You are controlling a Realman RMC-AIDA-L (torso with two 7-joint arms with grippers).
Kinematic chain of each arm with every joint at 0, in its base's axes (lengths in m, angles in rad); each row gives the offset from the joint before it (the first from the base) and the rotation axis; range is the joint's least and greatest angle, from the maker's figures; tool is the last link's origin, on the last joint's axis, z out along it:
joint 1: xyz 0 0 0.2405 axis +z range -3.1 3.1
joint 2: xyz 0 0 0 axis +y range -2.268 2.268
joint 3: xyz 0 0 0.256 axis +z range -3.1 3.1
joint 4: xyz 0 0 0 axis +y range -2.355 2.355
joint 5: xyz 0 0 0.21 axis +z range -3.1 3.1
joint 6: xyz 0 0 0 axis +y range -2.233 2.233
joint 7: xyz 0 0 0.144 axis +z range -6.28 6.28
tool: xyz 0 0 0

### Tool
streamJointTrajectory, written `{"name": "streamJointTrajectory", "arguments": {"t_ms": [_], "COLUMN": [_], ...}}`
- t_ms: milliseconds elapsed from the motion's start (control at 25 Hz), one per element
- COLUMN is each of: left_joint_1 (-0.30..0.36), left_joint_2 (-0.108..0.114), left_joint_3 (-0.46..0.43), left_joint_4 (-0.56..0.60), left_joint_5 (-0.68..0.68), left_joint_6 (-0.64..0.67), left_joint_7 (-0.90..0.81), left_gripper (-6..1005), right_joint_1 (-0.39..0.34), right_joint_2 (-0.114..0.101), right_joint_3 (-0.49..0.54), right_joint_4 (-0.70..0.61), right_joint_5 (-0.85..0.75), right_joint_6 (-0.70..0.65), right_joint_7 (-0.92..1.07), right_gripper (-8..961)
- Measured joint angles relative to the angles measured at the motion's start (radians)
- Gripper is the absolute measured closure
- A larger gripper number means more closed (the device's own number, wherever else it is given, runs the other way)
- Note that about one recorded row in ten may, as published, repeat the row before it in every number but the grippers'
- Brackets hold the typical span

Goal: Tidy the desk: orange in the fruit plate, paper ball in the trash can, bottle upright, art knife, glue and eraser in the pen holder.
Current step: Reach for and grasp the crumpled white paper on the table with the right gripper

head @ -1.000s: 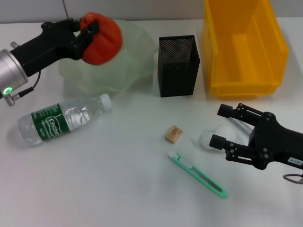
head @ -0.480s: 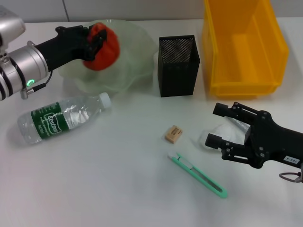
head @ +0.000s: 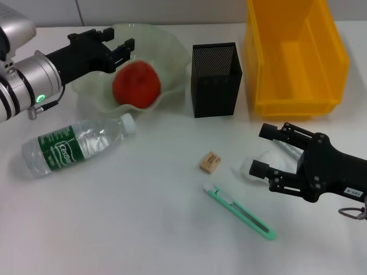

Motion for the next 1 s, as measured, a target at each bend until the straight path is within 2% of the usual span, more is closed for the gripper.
{"name": "streamJointTrajectory", "arguments": {"t_ms": [80,120,200,280,320,560,640,680,840,880,960,1000], "left_joint_1": [0.004,0.020,0.043,0.053,0.098,0.223,0.232,0.279,0.305,0.331,0.341,0.343], "left_joint_2": [0.001,0.004,0.007,0.008,0.009,0.016,0.019,0.035,0.040,0.028,0.019,0.017], "left_joint_3": [0.000,-0.003,-0.007,-0.007,-0.007,-0.007,-0.006,0.002,0.002,-0.025,-0.050,-0.058], "left_joint_4": [0.001,0.011,0.033,0.044,0.086,0.204,0.210,0.226,0.217,0.189,0.160,0.148], "left_joint_5": [-0.008,-0.024,-0.037,-0.041,-0.047,-0.046,-0.044,-0.010,0.049,0.090,0.093,0.093], "left_joint_6": [0.020,0.124,0.236,0.279,0.442,0.791,0.821,0.947,0.992,0.983,0.974,0.973], "left_joint_7": [0.000,-0.009,-0.033,-0.043,-0.059,-0.079,-0.083,-0.093,-0.089,-0.085,-0.077,-0.071], "left_gripper": [547,500,420,340,300,262,264,266,270,271,271,271], "right_joint_1": [0.001,0.001,0.001,0.001,0.001,-0.001,-0.002,-0.002,0.001,0.002,0.004,0.007], "right_joint_2": [0.000,0.000,0.000,0.000,0.000,-0.002,-0.002,-0.002,-0.001,-0.002,-0.002,-0.003], "right_joint_3": [0.001,0.001,0.002,0.003,0.003,0.003,0.003,0.004,0.025,0.031,0.062,0.086], "right_joint_4": [0.000,0.000,0.000,0.000,0.000,0.000,0.000,0.000,-0.005,-0.009,-0.050,-0.125], "right_joint_5": [0.000,0.000,0.000,0.000,0.000,0.000,0.000,0.000,0.000,0.001,0.015,0.039], "right_joint_6": [0.000,0.000,0.001,0.001,0.002,0.007,0.007,0.008,0.007,0.005,-0.023,-0.054], "right_joint_7": [0.000,0.000,0.000,0.000,0.000,0.000,-0.001,-0.001,0.010,0.019,0.091,0.201], "right_gripper": [146,146,146,146,146,146,146,146,146,146,146,146]}}
